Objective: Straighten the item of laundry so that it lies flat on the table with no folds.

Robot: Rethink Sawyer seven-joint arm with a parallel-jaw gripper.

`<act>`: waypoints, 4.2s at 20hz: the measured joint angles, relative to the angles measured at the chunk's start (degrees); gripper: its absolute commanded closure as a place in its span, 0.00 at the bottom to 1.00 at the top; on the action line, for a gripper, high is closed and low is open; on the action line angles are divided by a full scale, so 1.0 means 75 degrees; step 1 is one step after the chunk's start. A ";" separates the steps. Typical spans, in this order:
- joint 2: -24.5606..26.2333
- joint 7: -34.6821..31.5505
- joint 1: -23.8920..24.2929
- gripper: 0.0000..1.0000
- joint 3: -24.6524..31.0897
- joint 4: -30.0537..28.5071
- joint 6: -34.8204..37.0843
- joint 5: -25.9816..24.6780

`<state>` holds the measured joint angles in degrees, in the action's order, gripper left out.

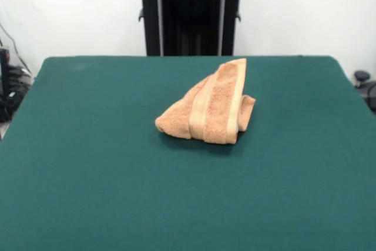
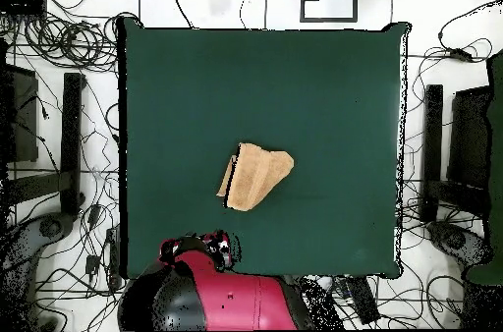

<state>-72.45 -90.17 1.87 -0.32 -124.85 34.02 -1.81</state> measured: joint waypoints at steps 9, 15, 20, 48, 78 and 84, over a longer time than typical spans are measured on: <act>0.0021 0.0000 0.0053 0.00 -0.0041 0.0011 0.0002 0.0214; 0.0881 -0.0005 0.0053 0.00 -0.0091 0.0278 -0.0023 0.0306; 0.1776 -0.0033 0.0010 0.00 -0.0185 0.0645 -0.0178 0.0338; 0.2894 -0.0293 -0.0138 0.00 -0.1101 0.1149 0.0432 0.0948; 0.3221 -0.1320 -0.1073 0.00 -0.1773 0.1413 -0.1847 0.1918; 0.3505 -0.1320 -0.0638 0.00 -0.1553 0.1410 -0.2356 0.1960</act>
<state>-46.16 -100.06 -2.92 -11.96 -114.27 16.35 12.90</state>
